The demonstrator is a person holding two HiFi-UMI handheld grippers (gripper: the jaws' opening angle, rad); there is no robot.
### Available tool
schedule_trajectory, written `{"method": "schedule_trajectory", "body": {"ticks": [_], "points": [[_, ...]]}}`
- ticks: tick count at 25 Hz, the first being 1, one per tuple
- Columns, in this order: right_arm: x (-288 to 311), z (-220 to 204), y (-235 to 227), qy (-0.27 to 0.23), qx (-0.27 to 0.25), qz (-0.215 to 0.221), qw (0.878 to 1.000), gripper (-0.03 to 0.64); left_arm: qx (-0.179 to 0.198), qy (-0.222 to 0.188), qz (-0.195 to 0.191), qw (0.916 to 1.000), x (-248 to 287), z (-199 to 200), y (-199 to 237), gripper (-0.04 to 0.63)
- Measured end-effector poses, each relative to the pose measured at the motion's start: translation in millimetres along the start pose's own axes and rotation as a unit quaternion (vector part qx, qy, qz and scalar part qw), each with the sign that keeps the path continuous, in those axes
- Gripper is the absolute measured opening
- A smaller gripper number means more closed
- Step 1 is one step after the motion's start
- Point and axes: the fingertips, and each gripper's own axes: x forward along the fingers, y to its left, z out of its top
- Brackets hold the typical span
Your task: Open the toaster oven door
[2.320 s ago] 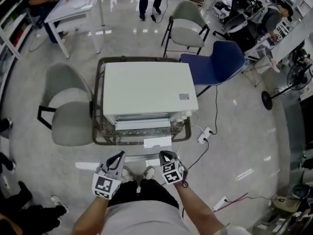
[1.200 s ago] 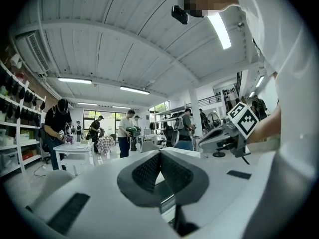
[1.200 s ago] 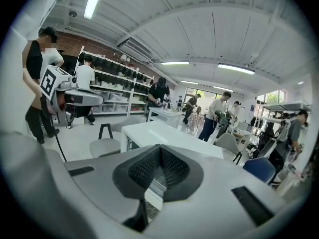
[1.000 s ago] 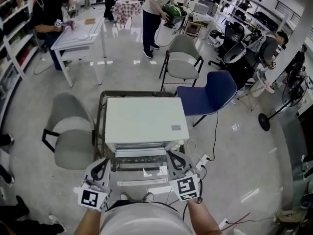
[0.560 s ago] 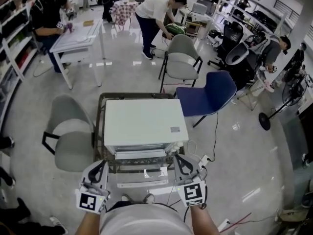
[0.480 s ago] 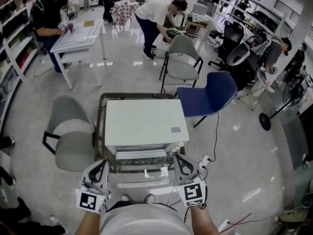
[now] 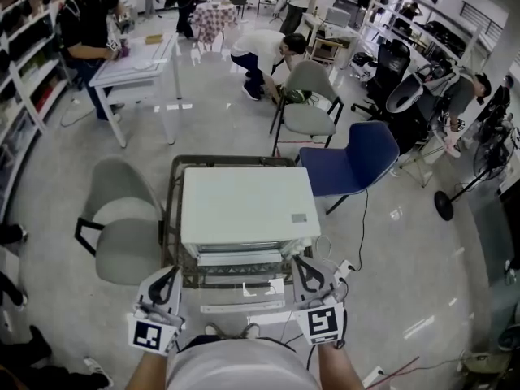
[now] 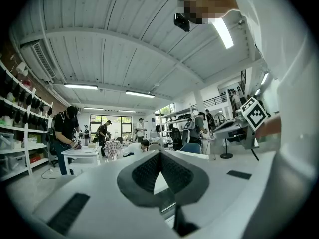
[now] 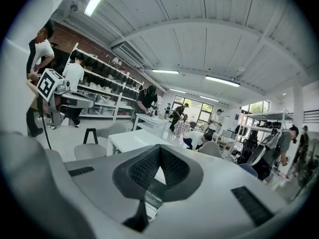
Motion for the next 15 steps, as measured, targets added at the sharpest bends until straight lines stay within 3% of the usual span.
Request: {"method": "schedule_trajectory", "body": {"ticks": [15], "points": [[4,12,11,-0.002,-0.008,-0.001,1.0,0.021,-0.013,0.002,0.0,0.9999,-9,-7,8,0.017]]}}
